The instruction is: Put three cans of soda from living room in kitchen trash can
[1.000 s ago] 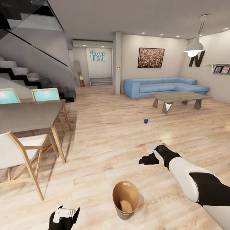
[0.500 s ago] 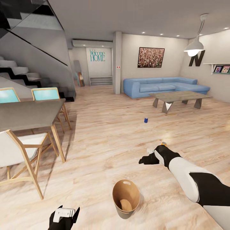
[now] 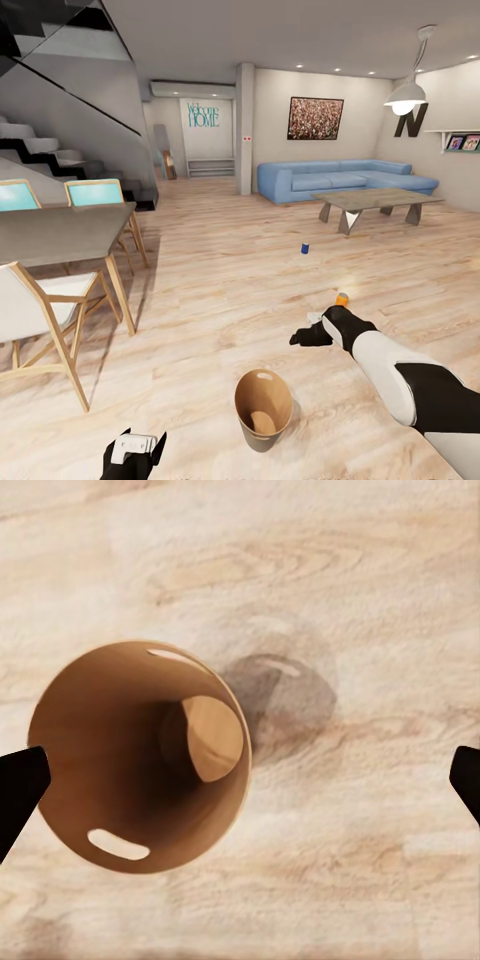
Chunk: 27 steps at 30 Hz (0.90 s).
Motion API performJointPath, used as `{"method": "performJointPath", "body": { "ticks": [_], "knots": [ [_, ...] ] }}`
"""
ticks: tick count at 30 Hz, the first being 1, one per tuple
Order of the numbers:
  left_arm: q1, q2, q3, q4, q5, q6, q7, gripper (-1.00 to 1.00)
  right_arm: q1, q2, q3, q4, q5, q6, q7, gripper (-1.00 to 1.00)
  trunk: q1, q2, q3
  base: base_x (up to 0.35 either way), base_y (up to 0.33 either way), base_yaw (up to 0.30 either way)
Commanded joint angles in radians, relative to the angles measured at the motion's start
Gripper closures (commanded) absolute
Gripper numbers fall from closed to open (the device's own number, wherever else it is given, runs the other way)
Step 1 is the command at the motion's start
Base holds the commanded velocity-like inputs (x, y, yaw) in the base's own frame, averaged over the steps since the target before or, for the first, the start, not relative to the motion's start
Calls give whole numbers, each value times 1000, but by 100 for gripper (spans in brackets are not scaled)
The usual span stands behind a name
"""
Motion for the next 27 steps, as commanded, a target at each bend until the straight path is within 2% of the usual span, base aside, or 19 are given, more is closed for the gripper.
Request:
{"method": "performJointPath", "body": {
  "ticks": [1,15,19,27],
  "knots": [
    [0,0,0,0,0,0,0,-100,1,0,0,-1,0,0,0,-100,4,-7,-3,0,0,0],
    [0,0,0,0,0,0,0,-100,7,1,1,-3,0,0,0,-100,58,-105,-47,0,0,0],
    [-2,8,-4,-17,-5,2,-5,-100,-16,8,20,-15,-4,23,17,-100,57,-105,-47,0,0,0],
    [-2,8,-4,-17,-5,2,-5,-100,-45,8,20,-15,-4,50,17,-100,57,-105,-47,0,0,0]
  ]
}}
